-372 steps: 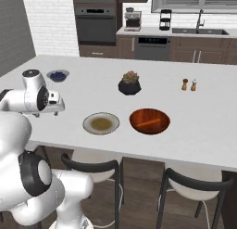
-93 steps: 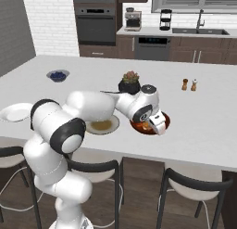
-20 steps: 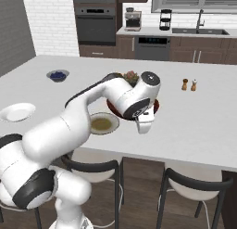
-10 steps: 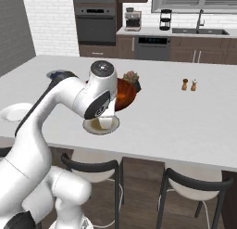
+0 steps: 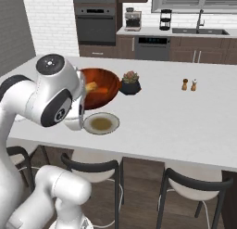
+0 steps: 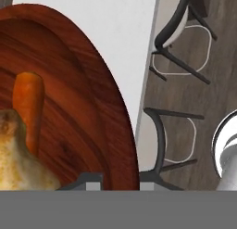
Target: Pick the chicken drumstick and carrot from their plates and place them in the bowl. Then put the bowl in the fridge.
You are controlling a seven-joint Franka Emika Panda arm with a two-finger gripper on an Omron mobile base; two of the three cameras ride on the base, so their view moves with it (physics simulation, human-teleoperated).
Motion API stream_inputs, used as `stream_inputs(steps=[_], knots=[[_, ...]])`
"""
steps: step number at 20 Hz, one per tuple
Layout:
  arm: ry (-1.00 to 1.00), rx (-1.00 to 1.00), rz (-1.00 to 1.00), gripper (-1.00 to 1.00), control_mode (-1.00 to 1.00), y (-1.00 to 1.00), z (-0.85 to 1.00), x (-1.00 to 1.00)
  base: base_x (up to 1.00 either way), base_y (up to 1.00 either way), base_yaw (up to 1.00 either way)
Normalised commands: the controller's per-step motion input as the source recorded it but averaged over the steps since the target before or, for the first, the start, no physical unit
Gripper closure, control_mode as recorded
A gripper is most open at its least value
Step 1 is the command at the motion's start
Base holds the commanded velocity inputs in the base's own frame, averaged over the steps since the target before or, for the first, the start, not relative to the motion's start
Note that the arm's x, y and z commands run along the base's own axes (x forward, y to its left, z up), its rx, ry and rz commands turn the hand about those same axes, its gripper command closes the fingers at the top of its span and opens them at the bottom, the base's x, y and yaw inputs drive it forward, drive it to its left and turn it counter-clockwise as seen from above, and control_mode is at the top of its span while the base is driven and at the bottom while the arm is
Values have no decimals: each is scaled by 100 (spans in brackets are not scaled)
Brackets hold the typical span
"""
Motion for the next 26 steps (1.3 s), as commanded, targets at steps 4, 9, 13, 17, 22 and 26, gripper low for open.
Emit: stream_inputs(steps=[4, 9, 13, 17, 22, 26], knots=[[0, 0, 0, 100, -100, 27, 50, -76, 0, 0, 0], [-16, -3, 0, 100, -100, 16, 12, -94, 0, 0, 0], [0, 0, 0, 100, 100, 0, 0, 0, -40, -20, -2], [0, 0, 0, 100, 100, 0, 0, 0, 0, -96, -32], [0, 0, 0, 100, 100, 0, 0, 0, 0, -52, -78], [0, 0, 0, 100, 100, 0, 0, 0, 0, -4, -97]])
